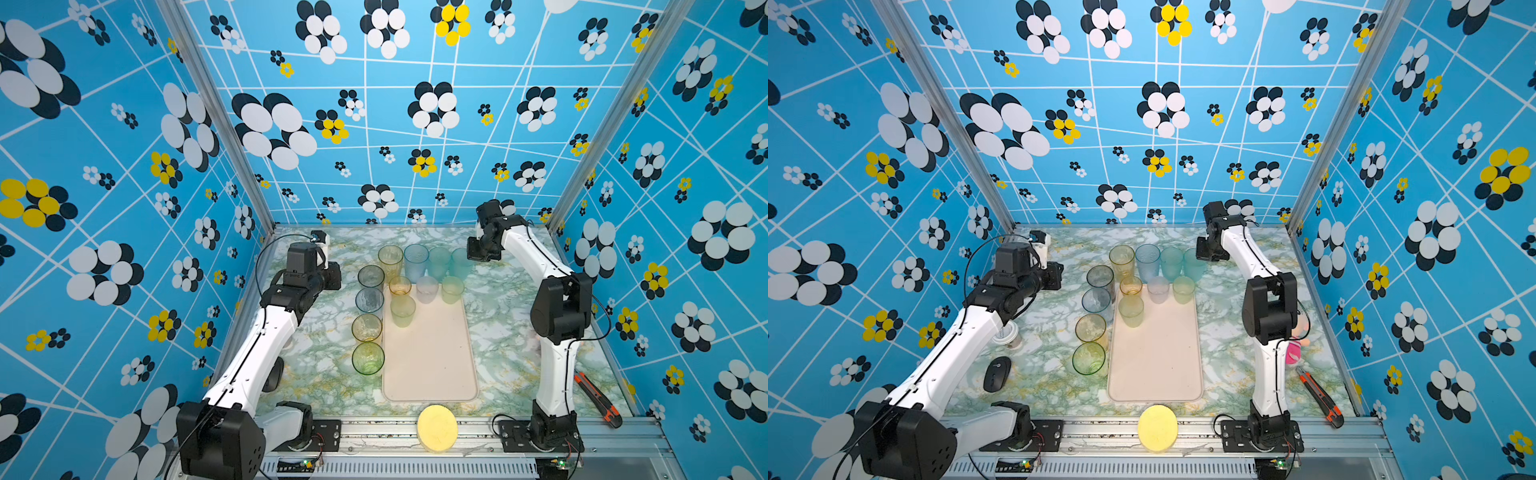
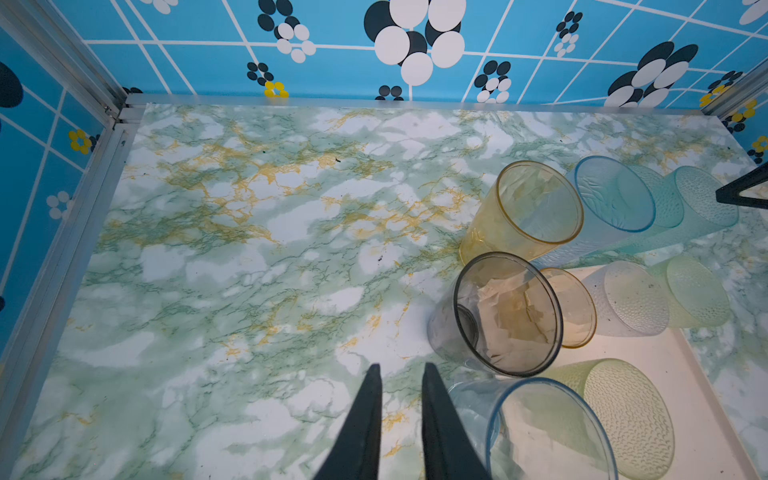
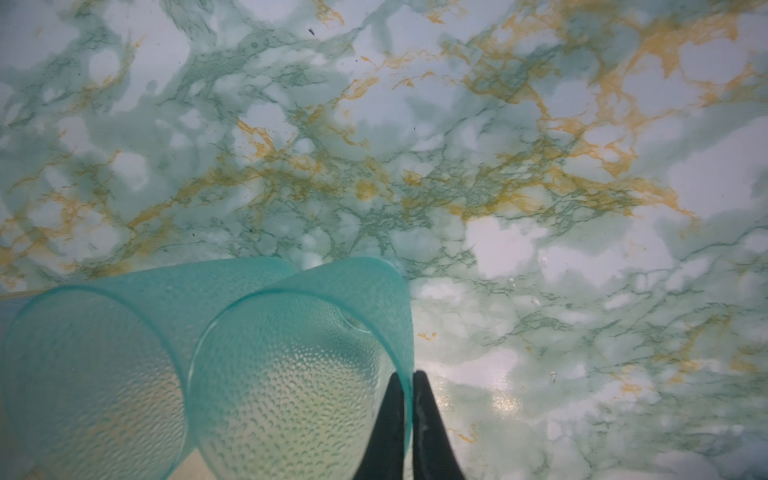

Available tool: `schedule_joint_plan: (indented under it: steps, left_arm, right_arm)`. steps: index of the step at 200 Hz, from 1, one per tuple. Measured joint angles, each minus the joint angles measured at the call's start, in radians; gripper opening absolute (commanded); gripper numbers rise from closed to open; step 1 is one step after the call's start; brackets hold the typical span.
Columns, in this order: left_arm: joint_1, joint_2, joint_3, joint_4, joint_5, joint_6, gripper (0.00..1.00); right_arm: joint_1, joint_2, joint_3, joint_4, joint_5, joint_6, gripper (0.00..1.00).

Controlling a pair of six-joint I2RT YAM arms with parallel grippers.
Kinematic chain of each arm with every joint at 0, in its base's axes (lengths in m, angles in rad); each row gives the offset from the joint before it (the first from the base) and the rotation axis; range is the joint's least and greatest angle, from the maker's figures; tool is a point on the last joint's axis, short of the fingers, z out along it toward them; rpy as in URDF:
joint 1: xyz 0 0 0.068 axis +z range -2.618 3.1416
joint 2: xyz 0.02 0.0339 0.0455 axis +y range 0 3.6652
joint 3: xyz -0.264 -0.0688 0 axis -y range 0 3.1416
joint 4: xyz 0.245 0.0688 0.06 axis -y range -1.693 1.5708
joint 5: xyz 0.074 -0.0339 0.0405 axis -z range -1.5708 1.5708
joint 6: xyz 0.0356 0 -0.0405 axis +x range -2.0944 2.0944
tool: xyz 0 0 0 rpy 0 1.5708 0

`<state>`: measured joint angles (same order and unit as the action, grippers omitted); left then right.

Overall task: Place the glasses into the tray
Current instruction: 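Close the right gripper on the rim of the teal textured cup, then carry the teal cup over the tray with the right gripper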

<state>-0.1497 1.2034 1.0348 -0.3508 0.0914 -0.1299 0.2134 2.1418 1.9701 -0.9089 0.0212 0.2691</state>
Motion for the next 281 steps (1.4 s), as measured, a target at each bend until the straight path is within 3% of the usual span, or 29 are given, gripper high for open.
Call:
schedule_joint_plan:
  steps: [105,186,237,281]
  left_arm:
    - [0.0,0.014,0.0,0.0,0.011,0.002,0.21]
    - [0.0,0.032,0.0,-0.005,-0.026,0.022,0.2]
    - [0.0,0.039,0.0,-0.019,-0.039,0.026,0.2]
    - [0.0,0.041,0.0,-0.023,-0.039,0.026,0.2]
  right_arm:
    - [0.015,-0.031,-0.045,0.034,0.068,0.0,0.01]
    - [0.026,-0.336,-0.114,0.017,0.158,-0.046,0.01]
    - [0.233,-0.544,-0.187,-0.091,0.156,-0.075,0.01]
    - [0.368,-0.575,-0.329,-0.149,0.149,-0.059,0.01]
